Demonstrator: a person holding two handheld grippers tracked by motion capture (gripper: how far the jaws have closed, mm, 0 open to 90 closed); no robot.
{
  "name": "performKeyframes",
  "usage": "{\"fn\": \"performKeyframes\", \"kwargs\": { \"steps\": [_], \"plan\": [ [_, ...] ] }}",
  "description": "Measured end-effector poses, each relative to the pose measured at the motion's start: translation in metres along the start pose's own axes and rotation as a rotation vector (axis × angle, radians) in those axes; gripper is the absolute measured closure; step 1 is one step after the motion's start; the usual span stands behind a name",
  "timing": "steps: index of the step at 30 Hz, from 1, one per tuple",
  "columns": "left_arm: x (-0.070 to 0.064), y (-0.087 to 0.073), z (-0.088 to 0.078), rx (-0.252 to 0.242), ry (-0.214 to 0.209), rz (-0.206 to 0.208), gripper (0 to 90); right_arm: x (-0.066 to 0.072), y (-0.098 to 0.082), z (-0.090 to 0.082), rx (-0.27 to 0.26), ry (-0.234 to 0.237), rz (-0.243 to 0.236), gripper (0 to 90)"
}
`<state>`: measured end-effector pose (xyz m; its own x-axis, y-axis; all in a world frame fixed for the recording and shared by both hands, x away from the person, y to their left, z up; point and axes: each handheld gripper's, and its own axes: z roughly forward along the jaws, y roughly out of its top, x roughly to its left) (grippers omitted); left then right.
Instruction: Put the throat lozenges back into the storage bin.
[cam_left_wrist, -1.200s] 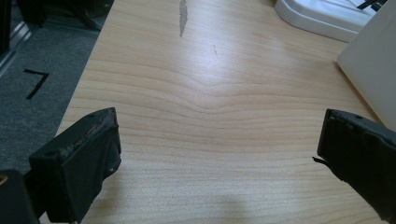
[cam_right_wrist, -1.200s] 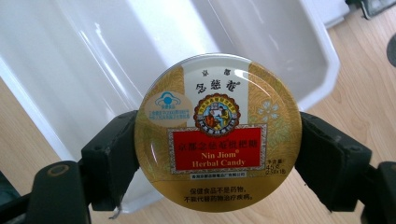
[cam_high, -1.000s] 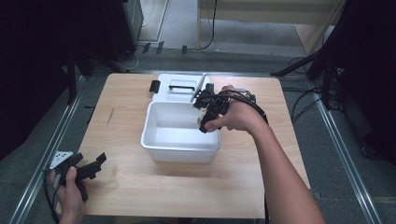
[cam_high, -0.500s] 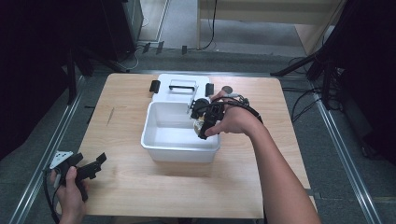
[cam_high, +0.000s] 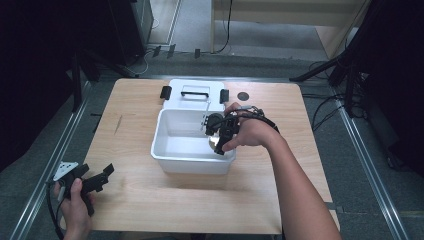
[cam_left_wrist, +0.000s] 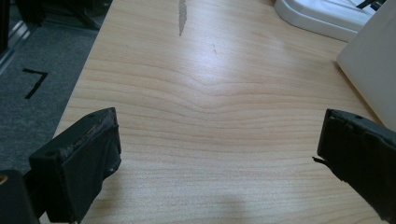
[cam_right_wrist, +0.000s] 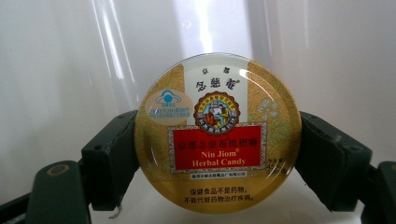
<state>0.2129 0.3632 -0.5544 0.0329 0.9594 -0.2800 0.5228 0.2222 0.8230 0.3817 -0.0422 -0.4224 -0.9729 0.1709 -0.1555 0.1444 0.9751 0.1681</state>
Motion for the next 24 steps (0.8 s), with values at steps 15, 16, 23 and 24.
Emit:
{"fn": "performKeyframes", "kwargs": {
  "steps": [15,16,23,24],
  "plan": [
    [0.000,0.000,0.000,0.000,-0.003,-0.002,0.1,0.004,0.010,0.019,0.116,0.019,-0.028,20.6],
    [0.001,0.000,0.000,0.001,-0.003,-0.002,0.0,0.004,0.010,0.020,0.119,0.023,-0.024,20.5],
    [0.001,0.000,0.000,0.000,-0.003,-0.003,0.0,0.003,0.013,0.025,0.150,0.029,-0.006,20.4],
    [0.001,0.000,0.000,0.000,-0.003,-0.004,0.0,0.003,0.014,0.025,0.155,0.028,-0.005,20.3]
  ]
}}
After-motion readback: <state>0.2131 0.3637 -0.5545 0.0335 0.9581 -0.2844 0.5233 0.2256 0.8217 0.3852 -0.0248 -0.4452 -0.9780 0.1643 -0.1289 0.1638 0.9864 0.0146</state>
